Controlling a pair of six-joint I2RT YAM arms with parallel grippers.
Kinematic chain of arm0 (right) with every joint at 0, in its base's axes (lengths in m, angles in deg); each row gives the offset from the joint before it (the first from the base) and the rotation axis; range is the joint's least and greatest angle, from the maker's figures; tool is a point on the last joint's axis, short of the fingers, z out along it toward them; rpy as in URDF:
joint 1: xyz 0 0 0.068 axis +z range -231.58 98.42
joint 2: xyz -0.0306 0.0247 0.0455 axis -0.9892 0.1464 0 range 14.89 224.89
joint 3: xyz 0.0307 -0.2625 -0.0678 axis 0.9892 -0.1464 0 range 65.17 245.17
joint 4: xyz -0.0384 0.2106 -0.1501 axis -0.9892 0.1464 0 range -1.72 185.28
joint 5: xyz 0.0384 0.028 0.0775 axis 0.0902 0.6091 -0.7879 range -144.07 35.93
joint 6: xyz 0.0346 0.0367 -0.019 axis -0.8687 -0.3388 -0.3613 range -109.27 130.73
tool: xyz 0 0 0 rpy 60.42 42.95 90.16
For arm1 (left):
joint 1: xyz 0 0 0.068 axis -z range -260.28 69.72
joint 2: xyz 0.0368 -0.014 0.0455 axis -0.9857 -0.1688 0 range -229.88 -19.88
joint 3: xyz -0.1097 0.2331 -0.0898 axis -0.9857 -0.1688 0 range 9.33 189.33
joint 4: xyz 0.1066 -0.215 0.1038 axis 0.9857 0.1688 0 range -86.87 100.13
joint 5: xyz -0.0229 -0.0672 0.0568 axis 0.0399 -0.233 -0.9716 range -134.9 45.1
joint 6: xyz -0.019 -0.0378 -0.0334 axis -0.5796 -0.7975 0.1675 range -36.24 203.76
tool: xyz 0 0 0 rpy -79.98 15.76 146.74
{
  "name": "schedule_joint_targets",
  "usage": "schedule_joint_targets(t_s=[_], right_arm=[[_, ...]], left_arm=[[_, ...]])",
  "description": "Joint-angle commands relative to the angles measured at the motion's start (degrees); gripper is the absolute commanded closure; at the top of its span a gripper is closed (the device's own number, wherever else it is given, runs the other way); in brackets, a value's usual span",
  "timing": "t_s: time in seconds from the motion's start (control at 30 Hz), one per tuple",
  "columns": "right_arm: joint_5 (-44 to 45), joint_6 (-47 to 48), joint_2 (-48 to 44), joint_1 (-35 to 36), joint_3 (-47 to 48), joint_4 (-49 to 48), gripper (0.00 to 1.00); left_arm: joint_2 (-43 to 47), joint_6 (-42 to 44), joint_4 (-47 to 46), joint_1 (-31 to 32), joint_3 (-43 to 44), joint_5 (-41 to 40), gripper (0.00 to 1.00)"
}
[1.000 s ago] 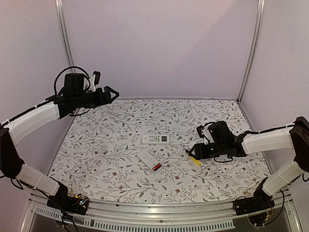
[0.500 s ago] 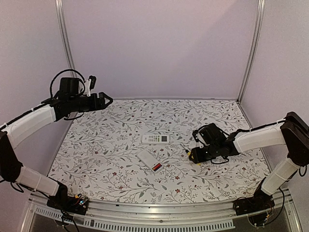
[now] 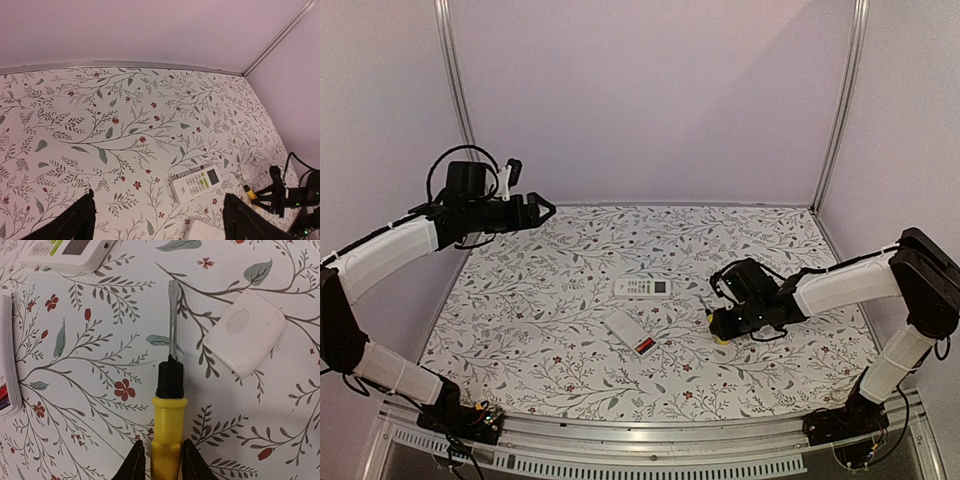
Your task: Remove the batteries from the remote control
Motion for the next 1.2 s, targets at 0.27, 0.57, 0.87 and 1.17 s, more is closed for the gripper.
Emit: schedule_joint_targets(t_s=[0.27,0.57,0.87,1.17], right_arm=[[0.5,0.1,-0.7,0.8,0.9,-2.0,1.00],[1.7,7.3,-9.7,6.8,1.7,-6.4,1.00],[4.8,13.7,-8.0,13.1,9.6,-9.1,1.00],[4.6,18.1,-4.0,15.8,15.3,-10.1,1.00]], left_arm=[[-1.6,-0.6,-3.6,0.6,-1.6,8.3,0.13],[-4.9,0.4,-7.7,8.3,-2.1,20.0,0.14],[-11.0,-1.5,-10.6,15.9,-2.1,29.5,0.16],[-13.9,-5.1,-15.3,17.2,-3.0,34.9,0.22]])
